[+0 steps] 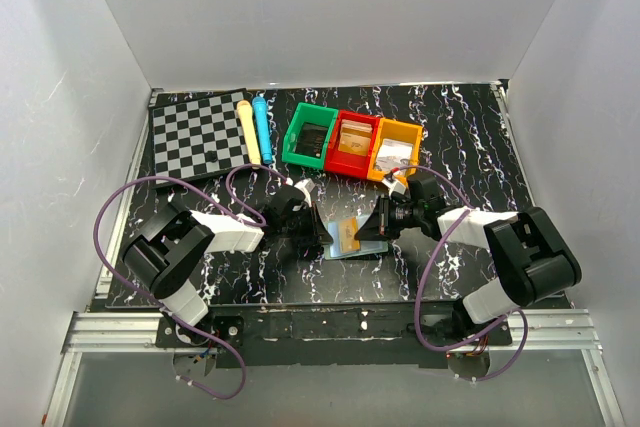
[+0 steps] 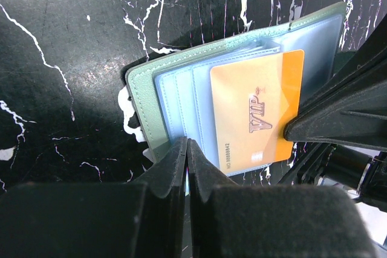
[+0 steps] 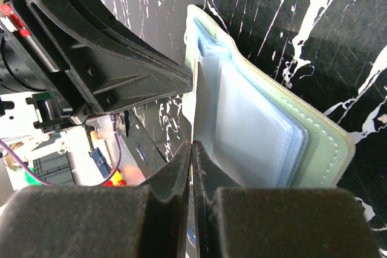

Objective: Take the credit cards out of the card holder
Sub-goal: Remove the credit card from the card holder, then place the credit card in the storage box.

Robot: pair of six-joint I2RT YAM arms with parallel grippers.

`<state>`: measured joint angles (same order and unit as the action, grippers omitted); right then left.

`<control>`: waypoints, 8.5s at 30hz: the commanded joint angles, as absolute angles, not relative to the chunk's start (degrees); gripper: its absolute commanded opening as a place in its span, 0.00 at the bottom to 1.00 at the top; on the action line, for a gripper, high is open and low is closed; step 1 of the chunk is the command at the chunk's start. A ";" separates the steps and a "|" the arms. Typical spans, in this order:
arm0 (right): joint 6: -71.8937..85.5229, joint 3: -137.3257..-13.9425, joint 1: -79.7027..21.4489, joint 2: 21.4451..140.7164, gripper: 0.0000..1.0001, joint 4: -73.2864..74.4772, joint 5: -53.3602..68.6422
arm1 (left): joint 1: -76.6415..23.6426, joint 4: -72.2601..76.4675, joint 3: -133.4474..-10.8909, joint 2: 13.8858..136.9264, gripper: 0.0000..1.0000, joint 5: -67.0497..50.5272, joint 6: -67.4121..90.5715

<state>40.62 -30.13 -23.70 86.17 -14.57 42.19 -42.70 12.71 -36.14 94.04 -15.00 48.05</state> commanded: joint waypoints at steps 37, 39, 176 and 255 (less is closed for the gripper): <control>38.94 -30.85 -22.94 84.37 0.11 -12.30 43.42 | -42.63 16.79 -37.79 91.93 0.00 -20.48 44.65; 39.20 -31.03 -22.94 84.29 0.15 -12.30 43.51 | -42.71 16.96 -37.62 92.98 0.00 -20.48 44.82; 7.47 -57.65 -37.17 63.10 0.01 42.62 53.00 | -38.85 24.35 -32.51 58.26 0.52 -55.10 33.14; 17.78 -83.01 -25.31 70.80 0.01 37.86 9.67 | -32.17 -7.74 -36.66 42.81 0.68 -13.45 35.50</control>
